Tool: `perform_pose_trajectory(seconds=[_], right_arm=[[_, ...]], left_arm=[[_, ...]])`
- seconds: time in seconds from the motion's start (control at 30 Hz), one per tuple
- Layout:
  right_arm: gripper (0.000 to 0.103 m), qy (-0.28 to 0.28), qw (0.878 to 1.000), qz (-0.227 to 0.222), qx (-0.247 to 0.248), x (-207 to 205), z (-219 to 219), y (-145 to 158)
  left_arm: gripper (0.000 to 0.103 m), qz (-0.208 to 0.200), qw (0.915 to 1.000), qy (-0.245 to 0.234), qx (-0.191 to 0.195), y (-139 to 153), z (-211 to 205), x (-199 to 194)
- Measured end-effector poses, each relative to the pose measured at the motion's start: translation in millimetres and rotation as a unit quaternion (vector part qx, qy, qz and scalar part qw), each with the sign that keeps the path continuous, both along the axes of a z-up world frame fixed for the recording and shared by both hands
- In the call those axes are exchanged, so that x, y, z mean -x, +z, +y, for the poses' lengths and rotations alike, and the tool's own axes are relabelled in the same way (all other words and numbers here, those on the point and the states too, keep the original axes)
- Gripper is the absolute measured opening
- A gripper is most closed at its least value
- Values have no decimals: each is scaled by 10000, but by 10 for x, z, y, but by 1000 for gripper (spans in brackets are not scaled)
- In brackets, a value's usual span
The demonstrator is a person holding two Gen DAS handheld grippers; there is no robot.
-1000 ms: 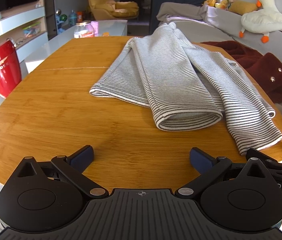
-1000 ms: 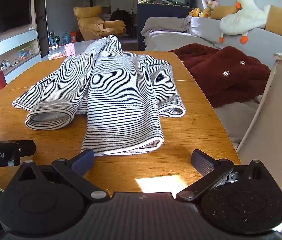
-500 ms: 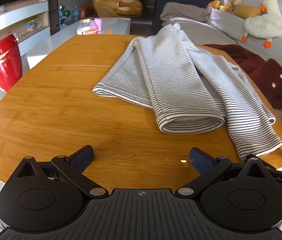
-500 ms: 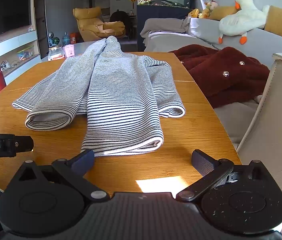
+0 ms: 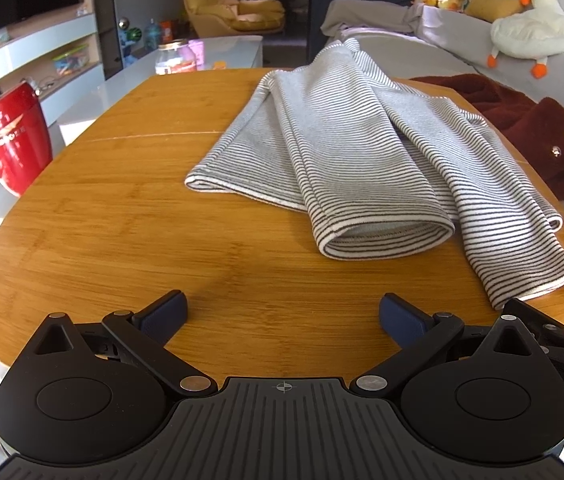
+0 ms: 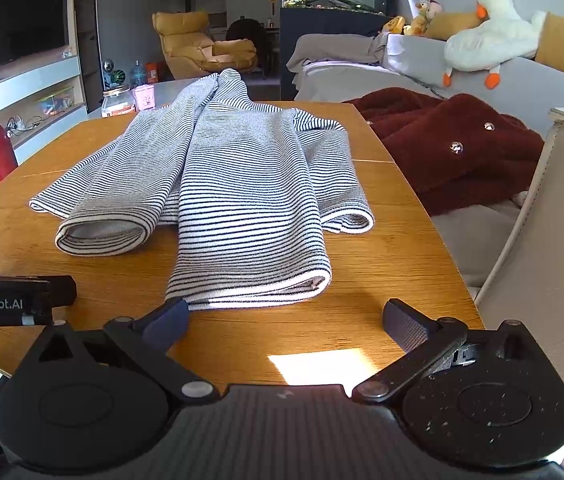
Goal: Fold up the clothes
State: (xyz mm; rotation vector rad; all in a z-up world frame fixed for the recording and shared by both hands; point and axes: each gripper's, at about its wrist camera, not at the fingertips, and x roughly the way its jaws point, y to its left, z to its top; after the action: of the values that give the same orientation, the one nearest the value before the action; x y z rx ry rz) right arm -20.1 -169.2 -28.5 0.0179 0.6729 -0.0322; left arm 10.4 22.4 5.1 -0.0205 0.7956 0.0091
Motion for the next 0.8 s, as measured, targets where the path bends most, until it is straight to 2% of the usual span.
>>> perform_pose_trajectory(seconds=[0.8], right_arm=[[103,84,9997,-231,19,37,-8,-48]], left_arm=[[103,-32,10000,60,-60,-48,-115,53]])
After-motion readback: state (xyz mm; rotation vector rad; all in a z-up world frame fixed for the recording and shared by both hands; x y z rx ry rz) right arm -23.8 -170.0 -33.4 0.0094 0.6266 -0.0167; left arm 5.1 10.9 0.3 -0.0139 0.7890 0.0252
